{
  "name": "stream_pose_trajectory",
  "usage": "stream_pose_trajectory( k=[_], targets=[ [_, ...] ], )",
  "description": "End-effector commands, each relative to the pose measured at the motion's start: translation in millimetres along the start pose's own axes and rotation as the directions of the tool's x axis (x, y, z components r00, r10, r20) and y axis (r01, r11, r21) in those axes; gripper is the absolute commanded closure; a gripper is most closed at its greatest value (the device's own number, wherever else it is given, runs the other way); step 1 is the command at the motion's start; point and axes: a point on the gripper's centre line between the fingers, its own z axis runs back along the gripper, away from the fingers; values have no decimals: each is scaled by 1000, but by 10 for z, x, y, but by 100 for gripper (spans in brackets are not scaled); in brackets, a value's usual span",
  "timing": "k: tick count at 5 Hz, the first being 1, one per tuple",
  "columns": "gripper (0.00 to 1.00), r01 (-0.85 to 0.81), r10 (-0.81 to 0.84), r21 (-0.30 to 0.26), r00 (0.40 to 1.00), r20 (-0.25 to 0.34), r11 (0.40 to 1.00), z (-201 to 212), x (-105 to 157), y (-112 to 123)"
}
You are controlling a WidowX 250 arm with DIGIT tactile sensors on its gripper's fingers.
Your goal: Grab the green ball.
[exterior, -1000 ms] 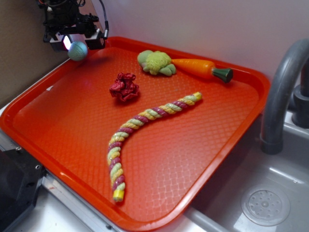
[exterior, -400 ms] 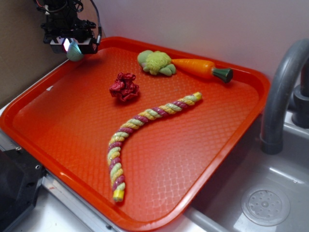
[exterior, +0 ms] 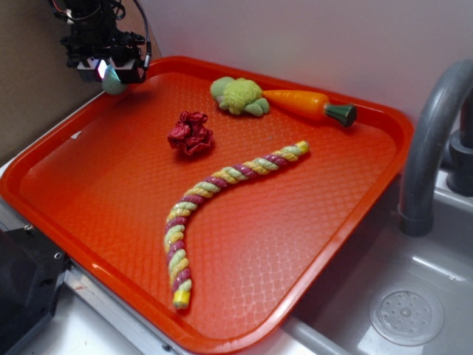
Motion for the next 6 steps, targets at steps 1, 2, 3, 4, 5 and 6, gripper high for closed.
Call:
stream_pose_trajectory(
  k=[1, 2, 3, 4, 5, 6],
  targets=[
    [100, 130, -130, -93, 992, 5, 987, 551, -51, 41],
    [100, 289, -313, -212, 946, -87, 933, 1138, -297, -35],
    [100, 482, -510, -238, 857, -68, 843, 1726, -531, -134],
    [100, 554, -574, -246, 819, -10, 795, 2277, -635, -286],
    [100, 589, -600, -216, 800, 21, 779, 2419, -694, -462],
    [100, 586, -595, -200, 803, 16, 785, 2303, -686, -450]
  ],
)
